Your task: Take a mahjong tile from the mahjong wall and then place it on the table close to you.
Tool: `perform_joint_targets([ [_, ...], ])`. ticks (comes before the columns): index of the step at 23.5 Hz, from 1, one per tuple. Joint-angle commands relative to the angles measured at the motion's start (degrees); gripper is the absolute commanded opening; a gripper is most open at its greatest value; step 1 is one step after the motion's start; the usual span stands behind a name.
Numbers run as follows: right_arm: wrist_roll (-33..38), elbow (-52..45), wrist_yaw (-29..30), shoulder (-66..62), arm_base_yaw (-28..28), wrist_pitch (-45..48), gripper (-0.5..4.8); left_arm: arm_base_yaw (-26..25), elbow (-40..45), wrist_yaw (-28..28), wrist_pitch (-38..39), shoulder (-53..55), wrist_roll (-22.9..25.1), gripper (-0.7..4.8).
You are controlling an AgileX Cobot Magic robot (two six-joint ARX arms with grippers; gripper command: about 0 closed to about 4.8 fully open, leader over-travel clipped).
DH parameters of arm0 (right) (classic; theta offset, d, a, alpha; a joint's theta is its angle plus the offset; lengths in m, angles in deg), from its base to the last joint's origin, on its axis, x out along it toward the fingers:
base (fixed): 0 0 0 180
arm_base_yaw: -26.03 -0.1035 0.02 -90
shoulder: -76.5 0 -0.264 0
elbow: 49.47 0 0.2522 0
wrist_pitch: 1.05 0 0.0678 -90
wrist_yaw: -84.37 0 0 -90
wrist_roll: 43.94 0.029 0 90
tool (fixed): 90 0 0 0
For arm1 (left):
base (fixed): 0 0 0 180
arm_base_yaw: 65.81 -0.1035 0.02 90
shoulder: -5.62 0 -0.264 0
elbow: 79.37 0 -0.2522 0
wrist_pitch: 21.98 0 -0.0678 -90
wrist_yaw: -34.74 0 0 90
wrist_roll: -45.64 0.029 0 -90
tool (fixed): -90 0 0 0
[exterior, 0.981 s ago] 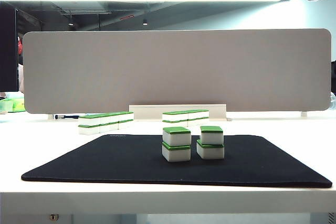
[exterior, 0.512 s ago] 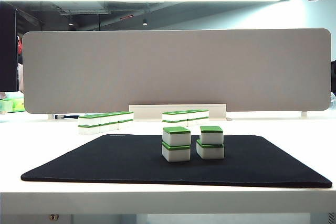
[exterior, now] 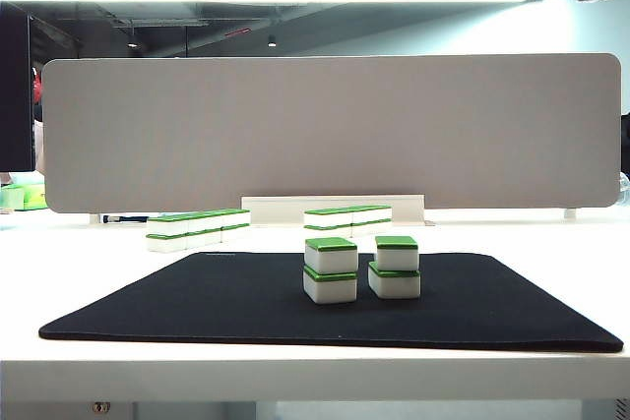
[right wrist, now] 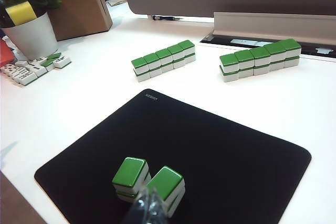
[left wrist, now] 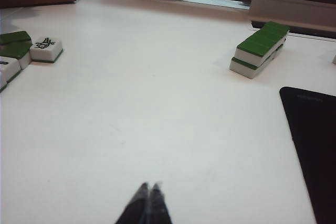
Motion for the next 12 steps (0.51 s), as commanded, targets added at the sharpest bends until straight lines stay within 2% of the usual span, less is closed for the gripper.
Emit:
perform_joint_targets([
  [1,-1.4,-0.2,-0.15,0.02,-0.02,0.76,-0.01,0.04,-0.04,-0.61,0.72,0.02,-0.15,-0.05],
  [4,-1.4,-0.7,-1.03,0.09,0.07,0.74,-0.01,0.04,-0.04,-0.61,0.72,0.02,-0.15,-0.04],
  [12,-1.36,-6.58,-11.19,6.32,1.36,1.07,-0.01,0.04,-0.04,-0.61,0.72,0.02,-0.15,-0.04],
])
